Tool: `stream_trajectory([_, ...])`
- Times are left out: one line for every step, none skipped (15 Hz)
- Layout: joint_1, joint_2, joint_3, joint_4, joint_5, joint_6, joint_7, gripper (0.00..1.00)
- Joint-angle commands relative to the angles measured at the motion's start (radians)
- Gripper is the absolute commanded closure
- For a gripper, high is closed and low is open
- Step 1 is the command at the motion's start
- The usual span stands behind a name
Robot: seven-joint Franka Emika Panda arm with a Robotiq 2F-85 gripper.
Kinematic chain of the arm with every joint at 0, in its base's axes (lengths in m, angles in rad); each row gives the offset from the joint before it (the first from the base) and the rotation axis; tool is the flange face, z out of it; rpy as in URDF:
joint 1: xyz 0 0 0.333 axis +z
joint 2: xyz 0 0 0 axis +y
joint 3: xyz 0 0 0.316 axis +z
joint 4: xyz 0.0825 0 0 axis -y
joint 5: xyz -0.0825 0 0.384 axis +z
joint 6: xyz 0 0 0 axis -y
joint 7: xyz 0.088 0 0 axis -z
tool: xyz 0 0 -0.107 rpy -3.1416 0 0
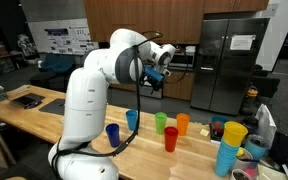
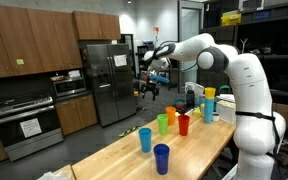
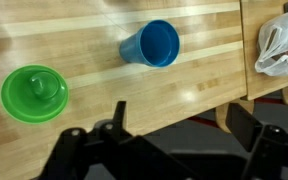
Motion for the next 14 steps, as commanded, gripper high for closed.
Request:
stream_trajectory([-0.014,0.051,-0.012,0.112,-0.068,-0.005,0.031,0.00])
stream_trajectory([-0.017,0.059,-0.018,0.133,-0.090,0.008,0.033,0.00])
stream_trajectory([-0.020,0.066,-0.021,0.153,-0.114,0.016,0.028,0.00])
stream_trajectory([-0.023,0.064,-0.028,0.158,-0.145,0.028,0.022,0.00])
stream_trajectory([-0.025,0.067,-0.031,0.164,-0.170,0.044,0.017,0.00])
stream_trajectory([-0.031,0.067,-0.036,0.168,-0.199,0.055,0.006,0.00])
stream_trajectory([-0.039,0.070,-0.040,0.175,-0.220,0.058,-0.005,0.00])
stream_trajectory([-0.049,0.070,-0.045,0.177,-0.239,0.055,-0.017,0.00])
stream_trajectory([-0.062,0.071,-0.050,0.171,-0.250,0.055,-0.032,0.00])
stream_trajectory([-0.071,0.071,-0.056,0.167,-0.264,0.057,-0.041,0.00])
stream_trajectory([-0.083,0.074,-0.060,0.161,-0.268,0.053,-0.047,0.00])
stream_trajectory([-0.093,0.075,-0.064,0.155,-0.274,0.057,-0.054,0.00])
stream_trajectory([-0.102,0.077,-0.068,0.150,-0.277,0.061,-0.055,0.00])
stream_trajectory([-0.111,0.077,-0.071,0.139,-0.278,0.069,-0.059,0.00])
